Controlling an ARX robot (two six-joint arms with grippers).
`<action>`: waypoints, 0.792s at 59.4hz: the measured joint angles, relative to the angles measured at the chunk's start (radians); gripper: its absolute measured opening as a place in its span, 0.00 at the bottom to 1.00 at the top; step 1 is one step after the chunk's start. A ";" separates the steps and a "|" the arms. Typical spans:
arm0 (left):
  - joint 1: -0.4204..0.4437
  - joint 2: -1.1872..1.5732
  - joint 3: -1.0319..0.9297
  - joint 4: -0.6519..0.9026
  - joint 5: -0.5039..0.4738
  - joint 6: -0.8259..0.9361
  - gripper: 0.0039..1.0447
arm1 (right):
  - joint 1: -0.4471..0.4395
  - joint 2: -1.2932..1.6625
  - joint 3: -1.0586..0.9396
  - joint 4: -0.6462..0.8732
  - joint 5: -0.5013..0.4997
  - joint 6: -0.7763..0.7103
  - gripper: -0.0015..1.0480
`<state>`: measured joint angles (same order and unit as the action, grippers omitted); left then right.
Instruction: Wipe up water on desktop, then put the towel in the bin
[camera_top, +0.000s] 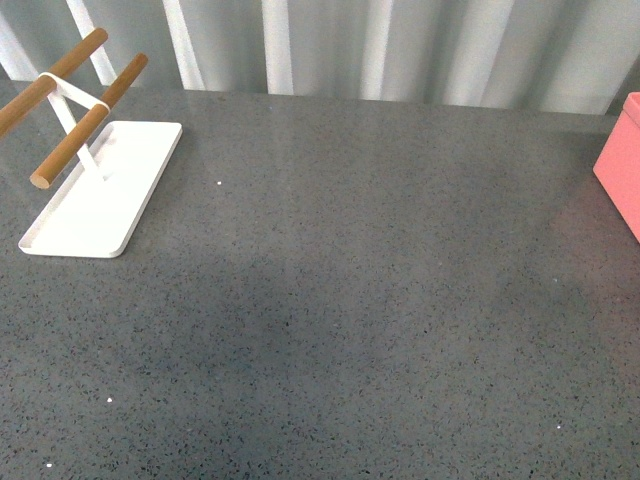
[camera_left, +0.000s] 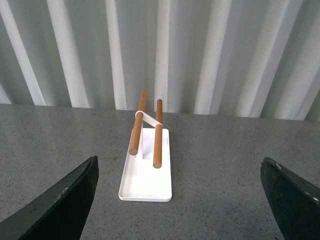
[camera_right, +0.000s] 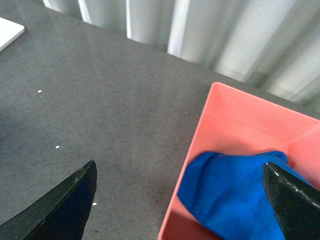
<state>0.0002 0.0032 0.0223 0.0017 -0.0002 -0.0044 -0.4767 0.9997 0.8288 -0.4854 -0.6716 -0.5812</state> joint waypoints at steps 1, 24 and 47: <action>0.000 0.000 0.000 0.000 0.000 0.000 0.94 | 0.004 -0.024 -0.014 -0.013 -0.006 -0.002 0.93; 0.000 0.000 0.000 0.000 0.000 0.000 0.94 | 0.256 -0.495 -0.571 0.730 0.459 0.540 0.32; 0.000 0.000 0.000 0.000 0.000 0.000 0.94 | 0.469 -0.668 -0.729 0.714 0.660 0.564 0.03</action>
<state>-0.0002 0.0032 0.0223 0.0013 0.0002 -0.0048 -0.0078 0.3321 0.0994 0.2283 -0.0120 -0.0170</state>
